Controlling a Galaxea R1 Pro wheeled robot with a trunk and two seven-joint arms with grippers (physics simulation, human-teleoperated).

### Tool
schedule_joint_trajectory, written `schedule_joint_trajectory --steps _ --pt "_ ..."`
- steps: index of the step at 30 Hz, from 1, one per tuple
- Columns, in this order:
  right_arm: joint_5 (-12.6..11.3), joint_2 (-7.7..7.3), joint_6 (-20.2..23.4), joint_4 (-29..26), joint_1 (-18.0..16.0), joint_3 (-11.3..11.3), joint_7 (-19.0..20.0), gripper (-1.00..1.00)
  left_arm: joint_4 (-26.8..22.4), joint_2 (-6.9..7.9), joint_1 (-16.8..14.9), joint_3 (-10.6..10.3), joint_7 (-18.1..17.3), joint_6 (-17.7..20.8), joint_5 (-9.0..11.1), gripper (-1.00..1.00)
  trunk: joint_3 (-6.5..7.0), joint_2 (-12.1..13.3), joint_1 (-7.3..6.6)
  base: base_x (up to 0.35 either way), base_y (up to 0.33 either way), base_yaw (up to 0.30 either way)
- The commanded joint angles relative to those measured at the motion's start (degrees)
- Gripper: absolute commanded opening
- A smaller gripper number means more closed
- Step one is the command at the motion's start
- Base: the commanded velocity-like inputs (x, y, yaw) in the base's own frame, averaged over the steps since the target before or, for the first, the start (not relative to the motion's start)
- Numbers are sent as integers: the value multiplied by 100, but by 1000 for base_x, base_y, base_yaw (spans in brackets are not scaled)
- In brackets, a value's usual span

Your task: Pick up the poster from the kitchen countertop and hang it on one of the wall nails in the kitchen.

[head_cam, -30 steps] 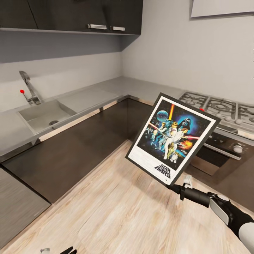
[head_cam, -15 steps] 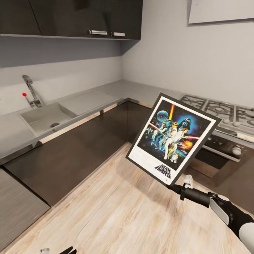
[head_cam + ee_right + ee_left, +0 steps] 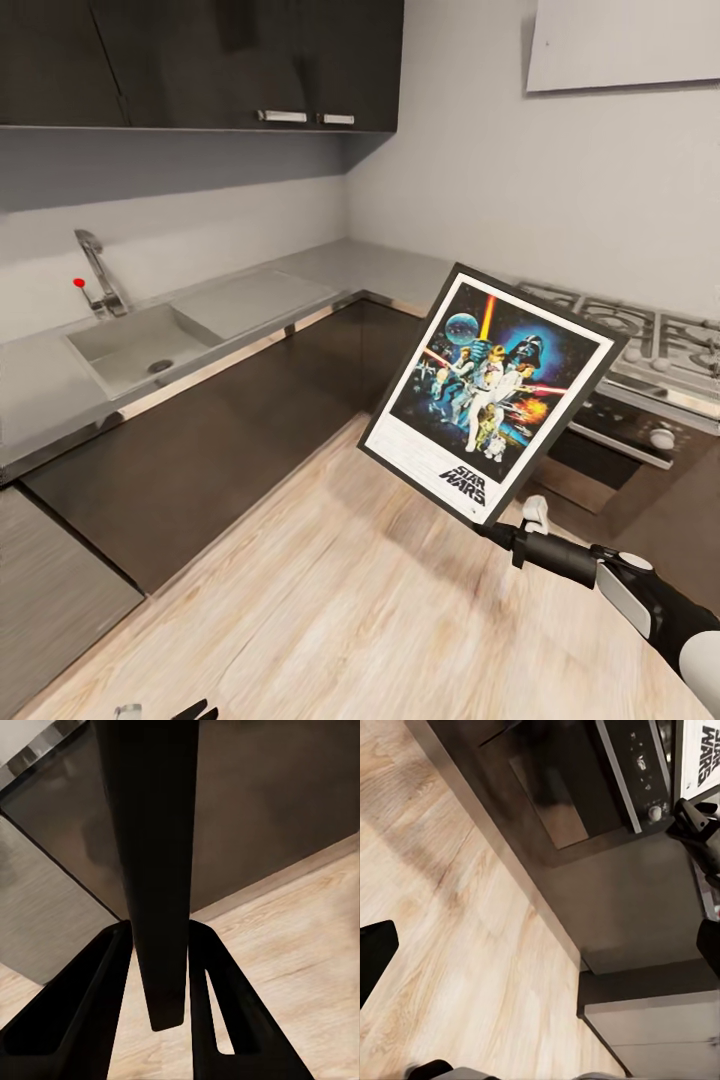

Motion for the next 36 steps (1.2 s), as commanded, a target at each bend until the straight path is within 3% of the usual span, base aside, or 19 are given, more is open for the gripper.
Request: schedule_joint_trajectory --steps 1,18,21,24,26,33,34,36 --pt "-46 -6 -35 5 -8 48 -1 -100 -7 1 2 -3 -11 61 20 100 24 38 -22 0 0 0" --pt "-44 -8 -61 -163 -8 45 13 -100 2 1 1 -27 -11 61 20 100 490 720 -395 0 0 0" --pt "-31 -8 -49 -502 -8 51 -55 -100 9 1 1 -35 -6 61 16 100 572 840 -461 0 0 0" --pt "-18 -3 -21 -954 -8 65 -421 -100 23 1 1 -46 1 61 13 100 655 961 -527 0 0 0" --pt "-19 -1 103 -1190 -8 66 -667 -100 79 1 1 -51 4 61 12 100 709 1041 -571 0 0 0" --pt "-27 -86 745 -2129 101 39 -916 -100 211 1 1 -57 6 61 12 100 901 1322 -725 0 0 33" --pt "-30 -217 868 -2677 439 4 -1074 -100 228 1 1 -57 5 61 11 100 929 1362 -747 0 0 70" --pt "-29 -252 899 -2966 697 -174 -1247 -100 231 1 1 -57 3 61 11 100 984 1442 -791 0 0 73"
